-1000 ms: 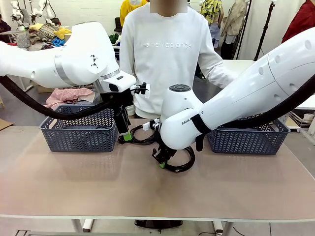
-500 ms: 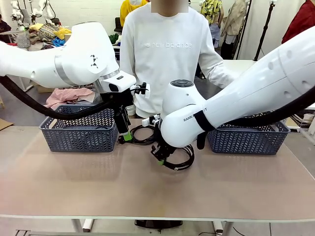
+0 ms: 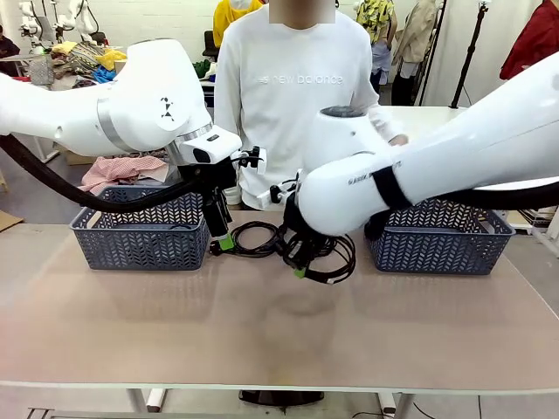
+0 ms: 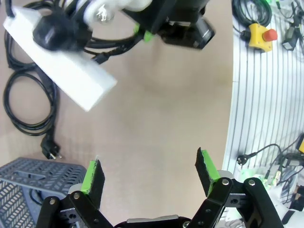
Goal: Organize the cables according to human instructions.
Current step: Pick up a bundle of cables and place it in the basket indicated by the human.
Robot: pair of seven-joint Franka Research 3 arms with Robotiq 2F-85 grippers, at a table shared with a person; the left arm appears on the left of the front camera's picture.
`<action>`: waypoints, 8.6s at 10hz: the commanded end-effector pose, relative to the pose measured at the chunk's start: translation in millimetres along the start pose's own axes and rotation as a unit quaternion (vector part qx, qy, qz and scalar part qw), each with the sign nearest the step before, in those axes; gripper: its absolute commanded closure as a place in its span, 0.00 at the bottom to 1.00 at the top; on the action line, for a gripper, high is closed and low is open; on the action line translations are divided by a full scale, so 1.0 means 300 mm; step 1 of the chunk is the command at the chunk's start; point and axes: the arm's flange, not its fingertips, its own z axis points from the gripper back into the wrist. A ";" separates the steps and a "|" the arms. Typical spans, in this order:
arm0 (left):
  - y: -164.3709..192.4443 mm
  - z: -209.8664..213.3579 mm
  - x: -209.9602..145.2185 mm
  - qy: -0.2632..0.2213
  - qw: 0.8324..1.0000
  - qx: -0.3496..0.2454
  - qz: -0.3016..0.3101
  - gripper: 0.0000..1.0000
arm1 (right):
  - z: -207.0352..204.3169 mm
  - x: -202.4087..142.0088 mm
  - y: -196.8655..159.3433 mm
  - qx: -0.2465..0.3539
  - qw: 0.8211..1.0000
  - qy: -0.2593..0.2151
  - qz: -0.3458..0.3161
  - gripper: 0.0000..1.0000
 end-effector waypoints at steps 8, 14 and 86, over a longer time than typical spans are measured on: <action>-0.002 0.000 -0.002 0.000 1.000 0.001 0.000 0.00 | 0.379 -0.248 -0.569 0.024 0.986 0.002 0.162 1.00; -0.002 0.000 -0.002 0.000 1.000 0.001 0.000 0.00 | 0.390 -0.290 -0.706 0.011 0.986 -0.001 0.167 1.00; -0.002 0.000 -0.002 0.000 1.000 0.001 0.000 0.00 | 0.245 -0.462 -0.417 0.009 0.990 -0.100 0.102 0.00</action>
